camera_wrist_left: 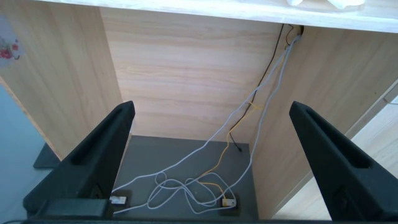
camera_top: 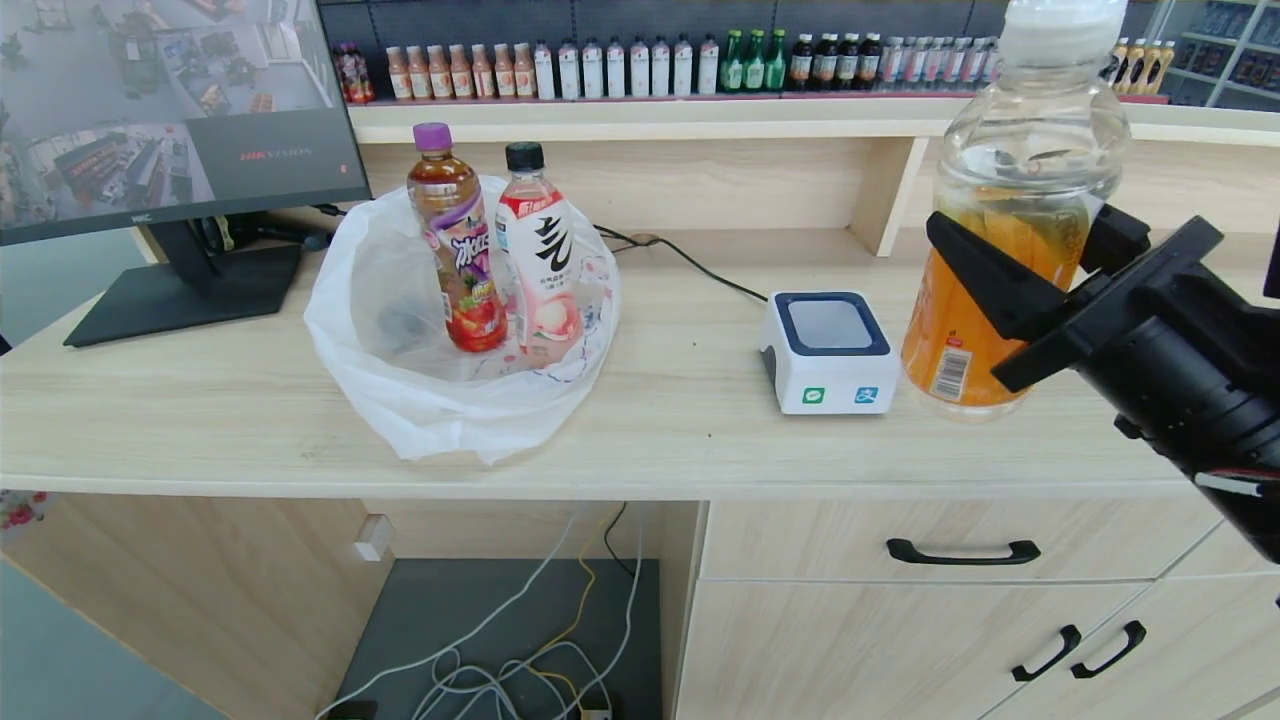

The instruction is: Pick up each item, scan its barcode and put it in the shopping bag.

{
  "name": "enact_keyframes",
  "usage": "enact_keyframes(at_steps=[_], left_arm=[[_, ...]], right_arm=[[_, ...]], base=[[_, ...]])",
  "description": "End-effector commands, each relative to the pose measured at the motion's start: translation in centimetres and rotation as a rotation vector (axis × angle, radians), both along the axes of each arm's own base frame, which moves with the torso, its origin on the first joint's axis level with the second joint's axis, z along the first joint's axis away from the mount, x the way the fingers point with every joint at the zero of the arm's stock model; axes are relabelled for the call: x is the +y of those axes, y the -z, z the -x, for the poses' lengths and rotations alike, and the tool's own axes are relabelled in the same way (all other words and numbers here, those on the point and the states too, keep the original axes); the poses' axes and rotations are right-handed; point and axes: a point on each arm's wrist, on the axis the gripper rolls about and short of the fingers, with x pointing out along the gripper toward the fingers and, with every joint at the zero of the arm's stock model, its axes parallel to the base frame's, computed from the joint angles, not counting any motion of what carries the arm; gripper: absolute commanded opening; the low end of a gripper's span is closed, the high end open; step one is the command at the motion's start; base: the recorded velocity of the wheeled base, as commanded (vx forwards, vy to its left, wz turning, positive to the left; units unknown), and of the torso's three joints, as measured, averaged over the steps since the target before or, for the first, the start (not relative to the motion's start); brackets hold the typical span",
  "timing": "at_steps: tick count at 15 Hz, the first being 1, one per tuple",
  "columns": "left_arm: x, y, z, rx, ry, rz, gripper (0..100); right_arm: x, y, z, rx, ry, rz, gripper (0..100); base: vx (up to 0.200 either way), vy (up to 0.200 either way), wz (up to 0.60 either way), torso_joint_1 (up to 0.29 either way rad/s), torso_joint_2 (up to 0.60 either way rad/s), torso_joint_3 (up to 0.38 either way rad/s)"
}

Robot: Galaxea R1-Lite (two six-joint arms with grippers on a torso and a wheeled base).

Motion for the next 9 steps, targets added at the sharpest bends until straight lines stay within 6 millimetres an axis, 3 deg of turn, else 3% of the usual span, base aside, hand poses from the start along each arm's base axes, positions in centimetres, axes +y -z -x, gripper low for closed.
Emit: enact_keyframes(at_steps=[1,9], left_arm=[[0.0,0.0,0.0,-0.001,0.0,0.0,100],[0.0,0.0,0.0,-0.001,-0.001,0.002,100]], right_arm=[[0.27,1.34,0.12,0.104,0.053,-0.075,0],[0.26,1.82,0.57,0.185,0.05,-0.172,0]], base=[[0.0,0.0,0.0,0.0,0.0,0.0],[0.0,0.0,0.0,0.0,0.0,0.0]])
